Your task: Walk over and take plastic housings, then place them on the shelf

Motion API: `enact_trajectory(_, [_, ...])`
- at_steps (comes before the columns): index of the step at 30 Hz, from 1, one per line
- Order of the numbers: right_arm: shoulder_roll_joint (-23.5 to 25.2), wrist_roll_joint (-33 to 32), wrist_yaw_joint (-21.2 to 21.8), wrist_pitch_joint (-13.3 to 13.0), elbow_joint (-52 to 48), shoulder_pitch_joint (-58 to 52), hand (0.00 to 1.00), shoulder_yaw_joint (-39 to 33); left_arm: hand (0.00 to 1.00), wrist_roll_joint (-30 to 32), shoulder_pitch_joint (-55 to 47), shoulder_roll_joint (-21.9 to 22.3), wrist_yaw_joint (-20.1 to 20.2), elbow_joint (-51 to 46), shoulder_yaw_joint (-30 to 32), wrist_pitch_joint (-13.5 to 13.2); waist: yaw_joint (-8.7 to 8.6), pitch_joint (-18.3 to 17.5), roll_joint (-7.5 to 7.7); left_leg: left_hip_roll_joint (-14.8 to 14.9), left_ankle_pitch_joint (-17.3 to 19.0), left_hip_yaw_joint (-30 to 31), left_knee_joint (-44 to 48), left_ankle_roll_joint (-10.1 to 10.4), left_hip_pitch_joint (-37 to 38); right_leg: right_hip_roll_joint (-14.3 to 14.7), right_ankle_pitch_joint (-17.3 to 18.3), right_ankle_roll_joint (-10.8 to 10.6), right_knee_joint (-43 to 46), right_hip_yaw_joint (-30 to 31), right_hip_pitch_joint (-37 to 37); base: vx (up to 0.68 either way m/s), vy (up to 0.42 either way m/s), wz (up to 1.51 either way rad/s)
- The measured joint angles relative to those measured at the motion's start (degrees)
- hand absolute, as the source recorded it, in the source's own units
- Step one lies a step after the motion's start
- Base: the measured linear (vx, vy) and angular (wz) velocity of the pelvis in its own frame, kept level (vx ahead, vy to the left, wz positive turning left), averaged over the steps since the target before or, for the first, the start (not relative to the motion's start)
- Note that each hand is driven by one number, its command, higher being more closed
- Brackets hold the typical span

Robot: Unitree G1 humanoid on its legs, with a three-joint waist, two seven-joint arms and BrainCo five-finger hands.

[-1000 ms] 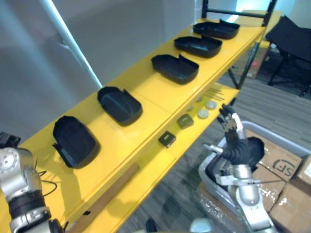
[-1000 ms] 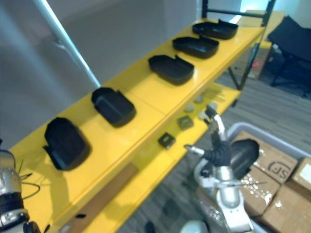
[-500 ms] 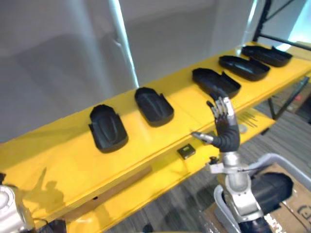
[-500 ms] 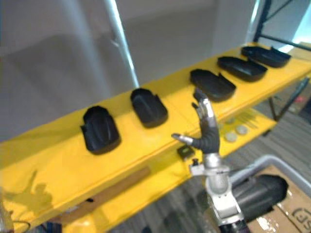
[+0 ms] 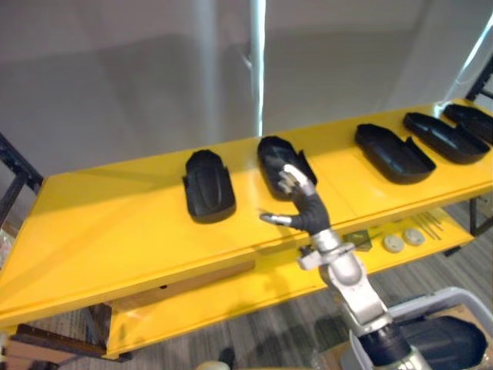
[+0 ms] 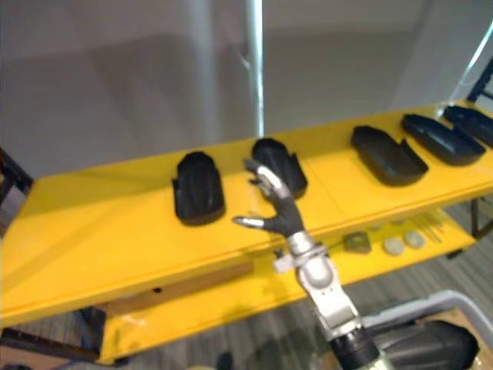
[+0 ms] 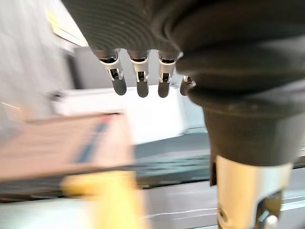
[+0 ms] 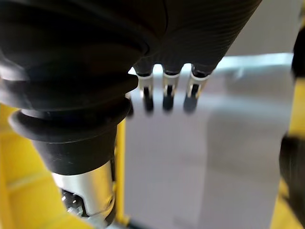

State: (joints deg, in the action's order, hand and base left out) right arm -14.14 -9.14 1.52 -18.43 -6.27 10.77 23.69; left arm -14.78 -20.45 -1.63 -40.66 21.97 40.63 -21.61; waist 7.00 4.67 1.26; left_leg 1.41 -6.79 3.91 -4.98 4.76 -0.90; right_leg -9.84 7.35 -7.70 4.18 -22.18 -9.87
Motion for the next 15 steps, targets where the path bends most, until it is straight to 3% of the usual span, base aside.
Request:
enact_trajectory(4, [1.32,-0.21,-0.02,-0.25,1.35,0.08,1.00,7.74,0.00,-0.99,0.03,2.02,-1.02,10.46,-0.93,-1.73,0.21,0.50,1.62,0.11,-0.02,-0.03,0.02,0.01,-0.02,0.03,-0.06,0.06,-0.01,0.00,0.13,-0.01,-0.010,-0.02])
enact_trajectory(10, [4.42,1.04,1.94,0.44,9.42,1.91,1.00,24.03,0.00,2.13,0.25,2.01,-3.11,20.16,-3.37,-1.78,1.30,1.82,2.15,0.65,-0.08,0.09,0.02,0.17,-0.16,0.71,-0.08,0.36,-0.76,0.03,-0.07,0.00,-0.008,-0.01])
enact_trajectory(15, [5.21,5.71,0.02,1.50,12.20,2.46,1.00,27.44,0.00,2.10,0.60,2.15,-2.89,25.84,-6.32,-1.71,1.77,3.08,2.93,1.33,-0.27,0.37,0.03,0.55,-0.56,1.42,0.08,0.72,-0.85,-0.57,-0.04,-0.01,-0.042,0.05])
